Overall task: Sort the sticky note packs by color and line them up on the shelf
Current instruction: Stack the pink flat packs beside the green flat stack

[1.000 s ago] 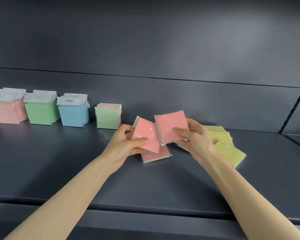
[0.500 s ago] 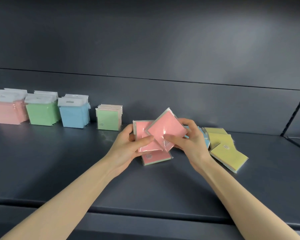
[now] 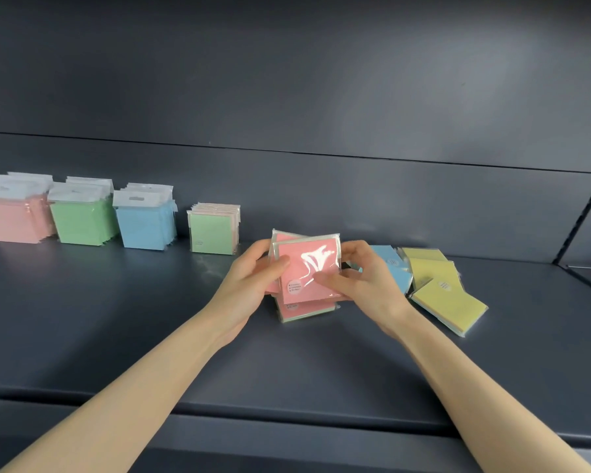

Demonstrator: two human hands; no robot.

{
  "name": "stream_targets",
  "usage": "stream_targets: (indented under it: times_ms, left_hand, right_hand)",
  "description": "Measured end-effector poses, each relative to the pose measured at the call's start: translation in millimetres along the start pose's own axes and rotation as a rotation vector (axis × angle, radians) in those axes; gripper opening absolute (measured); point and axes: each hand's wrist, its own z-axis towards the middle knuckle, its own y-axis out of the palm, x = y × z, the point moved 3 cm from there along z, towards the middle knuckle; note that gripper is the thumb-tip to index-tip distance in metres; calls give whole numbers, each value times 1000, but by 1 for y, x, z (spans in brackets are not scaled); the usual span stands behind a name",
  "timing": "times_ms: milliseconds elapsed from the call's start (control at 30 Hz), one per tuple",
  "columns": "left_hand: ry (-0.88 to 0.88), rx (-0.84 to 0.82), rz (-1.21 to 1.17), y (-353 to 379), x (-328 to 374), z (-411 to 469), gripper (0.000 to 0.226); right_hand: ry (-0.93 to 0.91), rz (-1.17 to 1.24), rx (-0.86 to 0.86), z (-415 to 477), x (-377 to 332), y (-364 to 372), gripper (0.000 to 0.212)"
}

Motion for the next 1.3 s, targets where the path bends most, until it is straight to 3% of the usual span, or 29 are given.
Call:
stream_targets:
  times_ms: [133, 233, 367, 467, 733, 1067, 1200, 1300]
  left_hand:
    - [26, -59, 55, 5, -1, -2, 19]
    - [43, -85, 117, 7, -3, -2, 18]
    - [100, -21, 190, 4, -3, 1, 17]
    - [155, 1, 278, 1, 0, 6, 14]
    - [282, 20, 445, -12, 22, 70, 20]
    - [103, 3, 549, -31, -13, 146, 24]
    - [-125, -200, 648, -35, -30, 153, 69]
    - [-204, -387, 714, -34, -37, 151, 67]
  right_hand:
    - [-33, -68, -103, 0, 1, 2, 48]
    - [-3, -43, -130, 1, 3, 2, 40]
    - [-43, -26, -87, 4, 0, -4, 33]
    - [-119, -155, -54, 10, -9, -6, 39]
    - [-192, -363, 94, 67, -31, -12, 30]
    - [-110, -486, 168, 140, 3, -6, 27]
    - [-91, -575, 177, 157, 13, -8, 29]
    - [-67, -648, 153, 163, 16, -7, 30]
